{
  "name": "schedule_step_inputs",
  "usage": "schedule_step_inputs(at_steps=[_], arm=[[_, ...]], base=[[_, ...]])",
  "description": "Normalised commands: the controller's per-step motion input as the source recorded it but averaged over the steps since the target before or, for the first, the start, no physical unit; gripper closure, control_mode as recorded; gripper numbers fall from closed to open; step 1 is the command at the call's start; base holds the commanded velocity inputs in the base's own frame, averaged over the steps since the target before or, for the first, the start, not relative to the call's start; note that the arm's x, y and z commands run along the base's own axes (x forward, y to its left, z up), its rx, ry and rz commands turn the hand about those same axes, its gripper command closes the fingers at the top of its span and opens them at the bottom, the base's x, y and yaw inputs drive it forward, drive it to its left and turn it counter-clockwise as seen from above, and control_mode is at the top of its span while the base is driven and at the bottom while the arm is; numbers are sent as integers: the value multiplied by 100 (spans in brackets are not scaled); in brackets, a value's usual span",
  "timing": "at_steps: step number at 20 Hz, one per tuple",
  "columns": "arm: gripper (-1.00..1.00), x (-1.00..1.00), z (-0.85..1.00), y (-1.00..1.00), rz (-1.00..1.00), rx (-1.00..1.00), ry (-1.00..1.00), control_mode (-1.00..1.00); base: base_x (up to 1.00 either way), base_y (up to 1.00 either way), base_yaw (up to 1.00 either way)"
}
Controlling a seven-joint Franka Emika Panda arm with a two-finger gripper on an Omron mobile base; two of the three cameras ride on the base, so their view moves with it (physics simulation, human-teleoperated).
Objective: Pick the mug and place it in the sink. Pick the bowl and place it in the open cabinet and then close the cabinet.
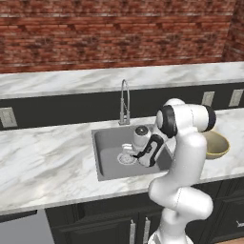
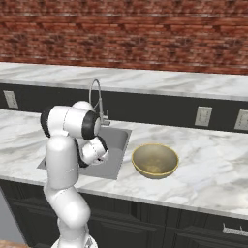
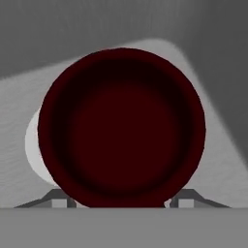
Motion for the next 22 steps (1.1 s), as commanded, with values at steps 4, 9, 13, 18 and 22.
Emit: schedule_step_inputs(at_steps=[4, 9, 13, 18, 22], arm=[[100, 56, -1, 0, 8, 2, 5, -100], [100, 60, 0, 0, 4, 0, 14, -100], [100, 66, 0, 0, 3, 0, 12, -100], [100, 74, 0, 0, 2, 0, 7, -100], [100, 83, 0, 0, 2, 0, 10, -100]], base=[[0, 0, 0], [0, 0, 0], [0, 0, 0], [0, 0, 0], [0, 0, 0]])
